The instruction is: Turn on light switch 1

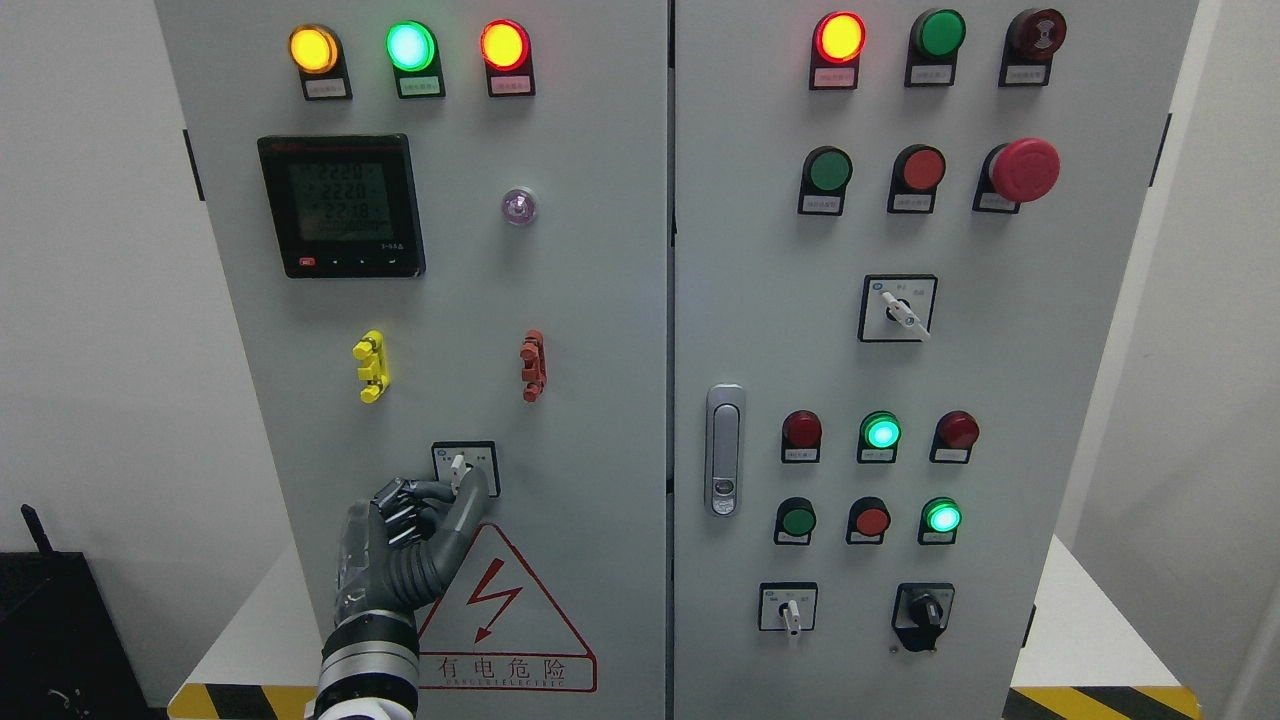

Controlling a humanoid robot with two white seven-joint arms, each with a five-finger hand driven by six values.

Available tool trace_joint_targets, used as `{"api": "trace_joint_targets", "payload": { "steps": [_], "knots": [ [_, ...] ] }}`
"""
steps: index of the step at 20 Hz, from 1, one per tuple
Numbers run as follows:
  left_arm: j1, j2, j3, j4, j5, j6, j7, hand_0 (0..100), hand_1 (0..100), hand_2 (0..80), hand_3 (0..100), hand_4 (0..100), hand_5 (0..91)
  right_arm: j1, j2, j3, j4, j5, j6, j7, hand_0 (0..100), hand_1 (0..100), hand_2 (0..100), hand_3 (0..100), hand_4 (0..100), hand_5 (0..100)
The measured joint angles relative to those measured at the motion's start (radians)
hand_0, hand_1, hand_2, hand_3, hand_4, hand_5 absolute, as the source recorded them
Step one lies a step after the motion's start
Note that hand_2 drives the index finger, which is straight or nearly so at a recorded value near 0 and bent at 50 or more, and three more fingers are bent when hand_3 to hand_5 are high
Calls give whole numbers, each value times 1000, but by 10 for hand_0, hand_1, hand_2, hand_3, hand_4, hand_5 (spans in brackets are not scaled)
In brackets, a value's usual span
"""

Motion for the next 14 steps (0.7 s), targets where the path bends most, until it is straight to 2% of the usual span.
{"api": "trace_joint_targets", "payload": {
  "steps": [11, 14],
  "knots": [
    [0, -1, -2, 0, 0, 0, 1, 246, 645, 607, 935, 911, 864, 0, 0, 0, 0, 0, 0, 0, 0, 0, 0, 0, 0, 0],
    [0, -1, -3, 0, 0, 0, 1, 283, 652, 607, 935, 911, 864, 0, 0, 0, 0, 0, 0, 0, 0, 0, 0, 0, 0, 0]
  ]
}}
